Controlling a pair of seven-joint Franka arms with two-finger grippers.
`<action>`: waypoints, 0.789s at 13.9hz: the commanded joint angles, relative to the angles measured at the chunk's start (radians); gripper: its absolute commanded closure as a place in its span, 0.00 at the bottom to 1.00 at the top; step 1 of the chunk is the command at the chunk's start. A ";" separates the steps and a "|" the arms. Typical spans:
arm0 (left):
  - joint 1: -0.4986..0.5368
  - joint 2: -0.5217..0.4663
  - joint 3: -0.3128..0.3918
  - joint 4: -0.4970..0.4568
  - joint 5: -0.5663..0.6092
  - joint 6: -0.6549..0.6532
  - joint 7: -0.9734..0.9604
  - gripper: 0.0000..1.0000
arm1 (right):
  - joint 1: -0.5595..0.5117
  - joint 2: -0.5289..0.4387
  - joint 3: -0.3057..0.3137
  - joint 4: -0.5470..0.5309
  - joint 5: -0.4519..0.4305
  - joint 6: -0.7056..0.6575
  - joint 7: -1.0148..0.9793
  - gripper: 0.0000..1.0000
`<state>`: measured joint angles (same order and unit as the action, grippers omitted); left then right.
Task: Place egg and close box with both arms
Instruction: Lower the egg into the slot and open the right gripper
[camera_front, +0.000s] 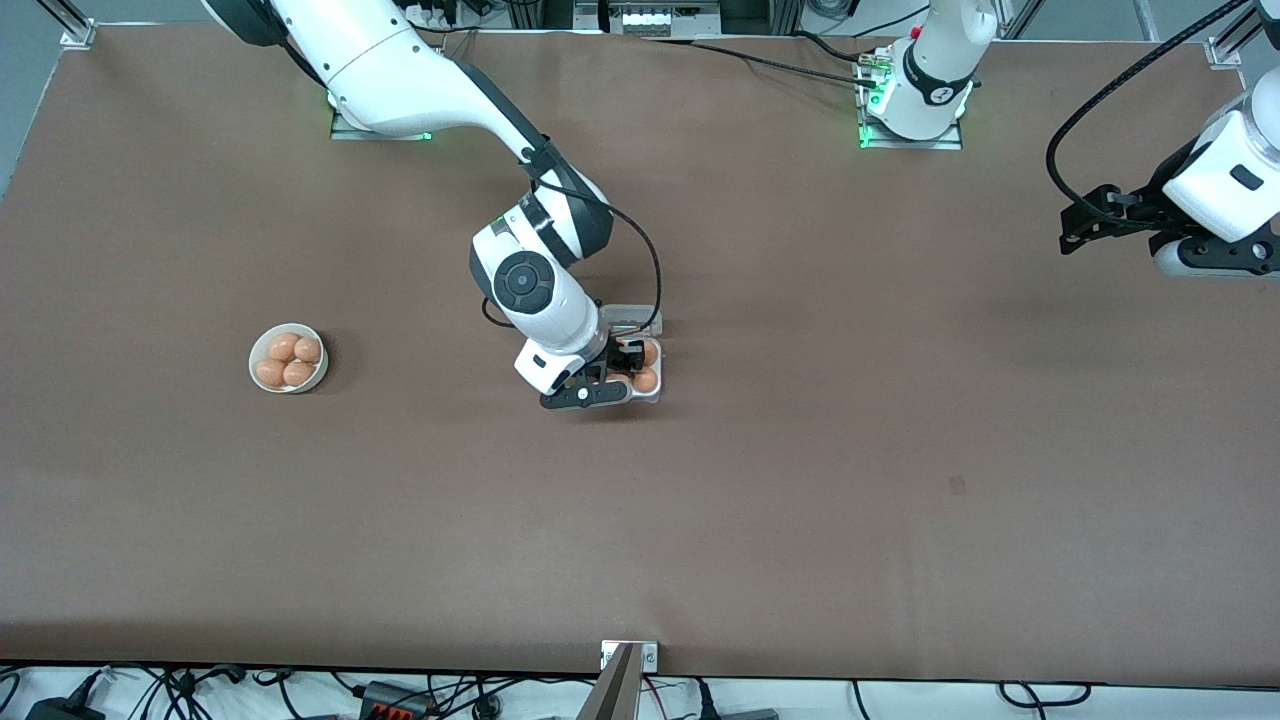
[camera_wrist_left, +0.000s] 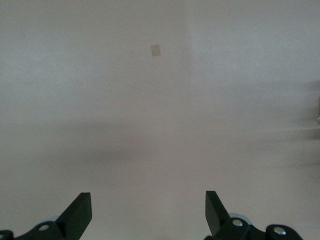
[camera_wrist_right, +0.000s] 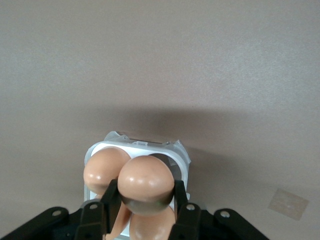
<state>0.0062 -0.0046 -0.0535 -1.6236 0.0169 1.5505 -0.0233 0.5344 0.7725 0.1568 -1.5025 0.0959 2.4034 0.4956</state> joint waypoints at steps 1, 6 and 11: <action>0.000 0.006 -0.002 0.028 -0.005 -0.023 0.022 0.00 | 0.002 0.008 0.003 0.018 -0.004 -0.003 0.024 0.00; -0.002 0.006 -0.002 0.028 -0.005 -0.023 0.020 0.00 | -0.002 -0.047 -0.011 0.021 -0.007 -0.079 0.052 0.00; -0.009 0.009 -0.002 0.027 -0.026 -0.078 0.013 0.00 | -0.011 -0.231 -0.117 0.022 -0.047 -0.338 0.046 0.00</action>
<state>0.0002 -0.0046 -0.0545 -1.6236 0.0150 1.5162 -0.0233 0.5264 0.6324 0.0732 -1.4558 0.0835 2.1721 0.5282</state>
